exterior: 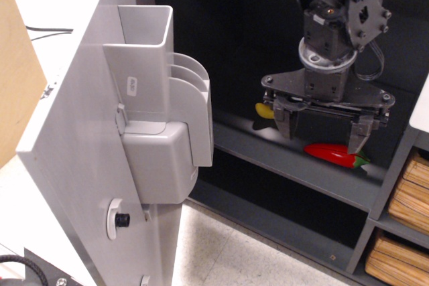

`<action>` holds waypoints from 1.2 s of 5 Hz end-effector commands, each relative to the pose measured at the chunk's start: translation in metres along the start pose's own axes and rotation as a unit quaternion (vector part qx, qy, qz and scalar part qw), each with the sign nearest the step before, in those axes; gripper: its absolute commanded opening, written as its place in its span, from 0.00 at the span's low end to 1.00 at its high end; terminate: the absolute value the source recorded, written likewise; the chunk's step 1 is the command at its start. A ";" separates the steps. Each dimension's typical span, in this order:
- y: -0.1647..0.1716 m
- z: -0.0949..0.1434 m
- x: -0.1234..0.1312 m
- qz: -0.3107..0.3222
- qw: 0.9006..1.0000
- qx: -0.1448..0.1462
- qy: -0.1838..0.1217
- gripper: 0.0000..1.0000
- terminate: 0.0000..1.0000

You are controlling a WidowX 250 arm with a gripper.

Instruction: Close fridge

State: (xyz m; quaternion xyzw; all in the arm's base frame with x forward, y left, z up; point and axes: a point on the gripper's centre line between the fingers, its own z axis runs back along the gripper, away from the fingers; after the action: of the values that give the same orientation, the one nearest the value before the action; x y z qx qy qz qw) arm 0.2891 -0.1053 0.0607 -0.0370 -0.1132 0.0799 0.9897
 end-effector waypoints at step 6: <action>0.068 0.139 -0.064 0.076 0.996 0.034 -0.033 1.00 0.00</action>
State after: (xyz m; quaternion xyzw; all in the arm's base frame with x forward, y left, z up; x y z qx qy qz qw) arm 0.1802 -0.0386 0.1688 -0.0050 -0.1243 0.1591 0.9794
